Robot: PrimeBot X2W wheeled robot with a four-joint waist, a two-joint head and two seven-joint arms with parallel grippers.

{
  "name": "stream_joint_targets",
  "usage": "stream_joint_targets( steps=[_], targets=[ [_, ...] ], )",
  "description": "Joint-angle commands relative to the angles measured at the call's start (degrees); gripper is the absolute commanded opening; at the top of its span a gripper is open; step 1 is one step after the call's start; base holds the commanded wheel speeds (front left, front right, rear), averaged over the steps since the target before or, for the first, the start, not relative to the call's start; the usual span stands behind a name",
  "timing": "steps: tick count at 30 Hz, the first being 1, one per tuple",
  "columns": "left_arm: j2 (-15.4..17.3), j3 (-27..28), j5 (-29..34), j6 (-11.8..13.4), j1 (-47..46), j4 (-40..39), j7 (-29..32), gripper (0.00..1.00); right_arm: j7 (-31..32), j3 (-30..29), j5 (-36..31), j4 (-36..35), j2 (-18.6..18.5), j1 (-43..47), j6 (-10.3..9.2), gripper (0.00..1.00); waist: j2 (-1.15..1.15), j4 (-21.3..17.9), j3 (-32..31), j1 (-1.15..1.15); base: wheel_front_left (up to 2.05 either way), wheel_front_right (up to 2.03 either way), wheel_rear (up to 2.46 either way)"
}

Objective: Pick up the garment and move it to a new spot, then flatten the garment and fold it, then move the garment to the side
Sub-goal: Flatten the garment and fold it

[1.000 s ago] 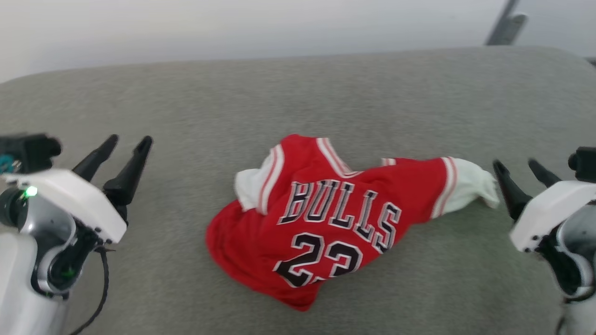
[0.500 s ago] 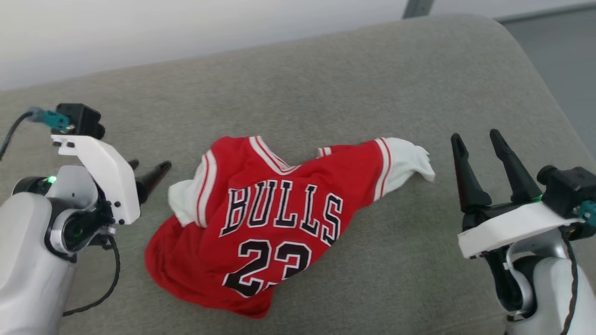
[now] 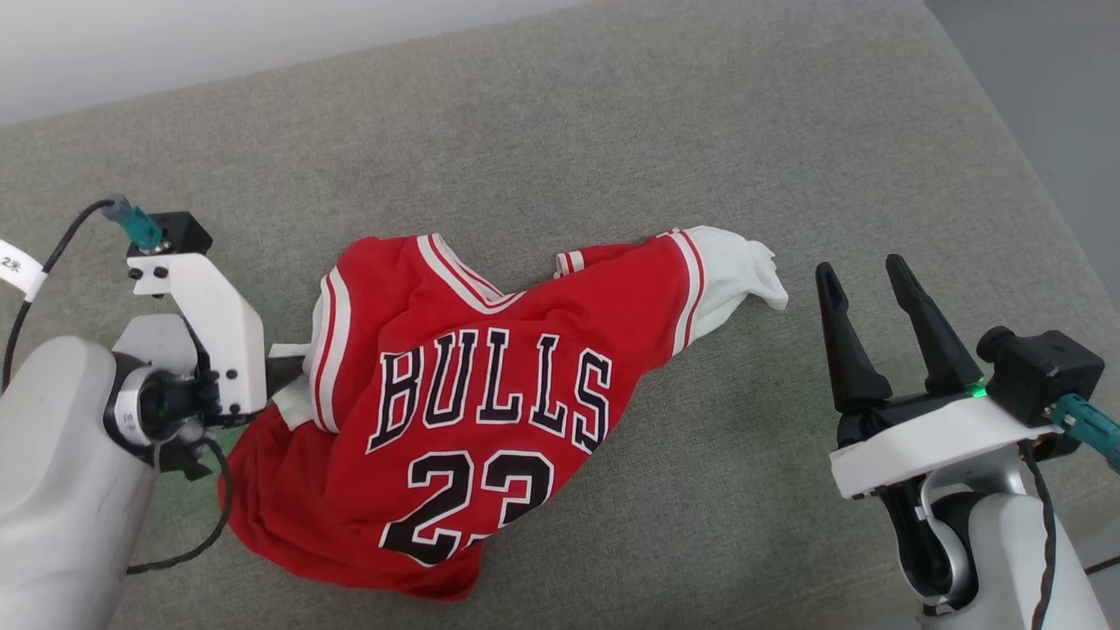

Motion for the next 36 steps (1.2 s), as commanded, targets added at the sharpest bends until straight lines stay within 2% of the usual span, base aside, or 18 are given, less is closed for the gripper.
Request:
stream_joint_targets(
  steps=[1, 3, 4, 5, 6, 11, 17, 29, 34, 36],
  targets=[
    [-0.97, -0.48, -0.46, 0.31, 0.38, 1.15, 0.59, 1.00, -0.43, 0.10, 0.06, 0.27, 0.28, -0.62, -0.02, 1.00, 0.00, -0.05, 0.37, 0.00, 0.00, 0.00, 0.00],
    [-1.62, -1.14, -0.64, 0.04, 0.35, 2.25, 1.51, 1.00, -0.59, 0.19, 0.00, 0.35, 0.32, -1.02, -0.02, 1.00, 0.00, -0.06, 0.88, 0.00, 0.00, 0.00, 0.00],
    [-2.19, -1.52, -0.81, -0.28, 0.22, 2.71, 1.73, 0.87, -0.63, 0.18, -0.21, 0.39, 0.33, -1.10, -0.02, 1.00, 0.00, 0.09, 1.09, 0.00, 0.00, 0.00, 0.00],
    [-2.48, -1.73, -0.76, -0.42, 0.01, 3.10, 1.59, 0.31, -0.78, 0.16, -0.33, 0.45, 0.35, -1.21, -0.02, 1.00, 0.00, 0.20, 1.23, 0.00, 0.00, 0.00, 0.00],
    [-2.60, -1.97, -0.55, -0.51, -0.07, 3.46, 1.56, 0.00, -0.93, 0.14, -0.35, 0.48, 0.36, -1.45, -0.02, 1.00, 0.00, 0.33, 1.35, 0.00, 0.00, 0.00, 0.00],
    [-2.08, -1.26, -0.67, -1.21, -1.58, 3.74, 0.25, 0.00, -1.31, -0.50, -0.83, 0.64, 0.33, -1.73, -0.02, 1.00, 0.00, 1.68, 1.44, 0.00, 0.00, 0.00, 0.00],
    [0.94, 1.59, -0.14, -1.29, -2.91, 0.72, -4.58, 0.00, -0.65, -1.73, -1.82, 0.46, 0.33, -1.39, -0.02, 1.00, 0.00, 4.40, 0.34, 0.00, 0.00, 0.00, 0.00],
    [8.95, 9.31, -1.37, 4.67, 3.61, -3.95, -9.78, 0.00, 2.01, -3.23, -3.28, -0.60, 0.28, -0.78, -0.02, 1.00, 0.00, 10.02, -2.28, 0.00, 0.00, 0.00, 0.00],
    [8.40, 10.25, -3.30, 5.71, 8.70, -3.28, -9.16, 0.00, 3.06, -3.53, -3.60, -1.17, 0.28, -0.18, -0.02, 1.00, 0.00, 11.16, -2.83, 0.00, 0.00, 0.00, 0.00],
    [7.37, 10.30, -4.30, 5.25, 9.74, -2.80, -9.60, 0.00, 3.60, -3.43, -3.76, -1.33, 0.29, 0.06, -0.02, 1.00, 0.00, 11.56, -2.88, 0.00, 0.00, 0.00, 0.00]
  ],
)
